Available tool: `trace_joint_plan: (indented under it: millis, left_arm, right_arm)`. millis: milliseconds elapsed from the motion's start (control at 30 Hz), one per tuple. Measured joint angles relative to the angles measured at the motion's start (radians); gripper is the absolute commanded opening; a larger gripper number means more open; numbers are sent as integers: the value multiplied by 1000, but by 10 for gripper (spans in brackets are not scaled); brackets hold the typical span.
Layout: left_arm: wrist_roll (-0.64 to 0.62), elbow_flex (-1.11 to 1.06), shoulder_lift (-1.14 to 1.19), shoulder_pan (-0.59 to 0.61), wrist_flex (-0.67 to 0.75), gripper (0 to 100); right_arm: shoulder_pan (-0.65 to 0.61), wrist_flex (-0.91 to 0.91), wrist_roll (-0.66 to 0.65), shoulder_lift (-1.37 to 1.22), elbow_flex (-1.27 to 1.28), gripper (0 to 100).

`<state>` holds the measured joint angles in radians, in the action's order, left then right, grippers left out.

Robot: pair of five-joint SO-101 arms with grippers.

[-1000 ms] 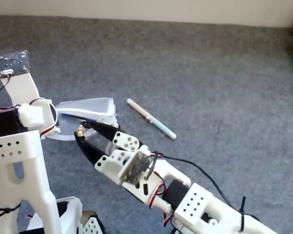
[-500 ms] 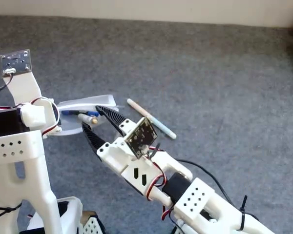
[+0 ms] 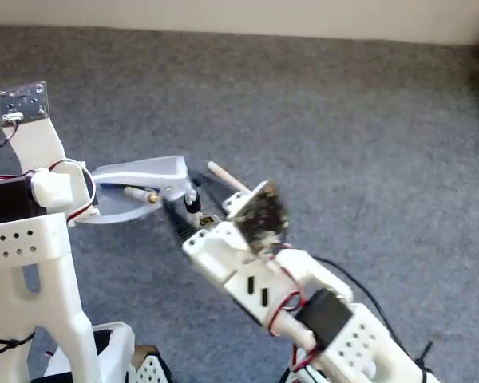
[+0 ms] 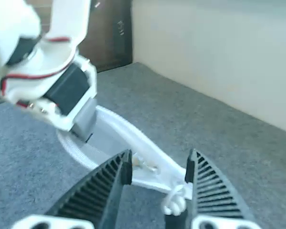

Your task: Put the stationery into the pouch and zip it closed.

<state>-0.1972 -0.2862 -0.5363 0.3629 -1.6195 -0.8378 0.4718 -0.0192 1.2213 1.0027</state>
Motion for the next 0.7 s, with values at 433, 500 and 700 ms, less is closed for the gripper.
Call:
trace_joint_plan:
  millis: [433,500,700]
  left_arm:
    - [0,-3,-69,48,0,27]
    - [0,-6,-104,49,5,34]
    - [-20,3,-44,57,35,34]
  right_arm:
    - [279,397,0,-196,-273,177]
    - [301,402,0,-302,-295,177]
    - [325,402,0,-634,-344,177]
